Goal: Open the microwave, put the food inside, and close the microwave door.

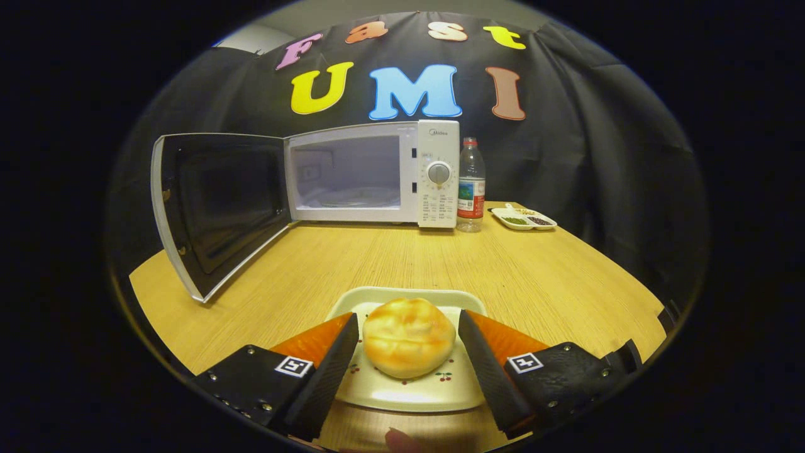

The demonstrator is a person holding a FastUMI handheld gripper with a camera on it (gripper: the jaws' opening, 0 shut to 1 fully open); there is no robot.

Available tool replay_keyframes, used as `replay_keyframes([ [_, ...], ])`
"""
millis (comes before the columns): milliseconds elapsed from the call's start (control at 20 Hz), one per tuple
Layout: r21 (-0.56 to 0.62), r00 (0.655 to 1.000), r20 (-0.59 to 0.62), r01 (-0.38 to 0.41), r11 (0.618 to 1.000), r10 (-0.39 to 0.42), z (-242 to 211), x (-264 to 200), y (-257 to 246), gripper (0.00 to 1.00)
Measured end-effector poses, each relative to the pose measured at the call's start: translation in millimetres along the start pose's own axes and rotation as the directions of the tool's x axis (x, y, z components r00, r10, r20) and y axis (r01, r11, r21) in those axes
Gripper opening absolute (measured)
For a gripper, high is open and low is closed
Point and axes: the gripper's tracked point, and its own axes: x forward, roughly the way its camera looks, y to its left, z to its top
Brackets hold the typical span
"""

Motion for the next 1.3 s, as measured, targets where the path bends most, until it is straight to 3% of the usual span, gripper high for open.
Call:
replay_keyframes([
  [200, 0.025, 0.999, -0.041, -0.019, 0.999, 0.02, -3, 2, 3, 0.84],
  [550, -0.063, 0.997, -0.072, 0.007, 0.998, -0.012, -3, 1, 5, 0.86],
  [700, 0.008, 0.996, -0.074, -0.055, 0.998, 0.056, 0, -3, 10, 0.76],
  [950, 0.059, 0.986, -0.018, -0.165, 0.985, 0.166, 52, -20, 50, 0.76],
  [1050, 0.122, 0.977, 0.054, -0.213, 0.969, 0.207, 87, -20, 71, 0.76],
  [1300, 0.305, 0.945, 0.069, -0.326, 0.895, 0.32, 119, 14, 123, 0.76],
])
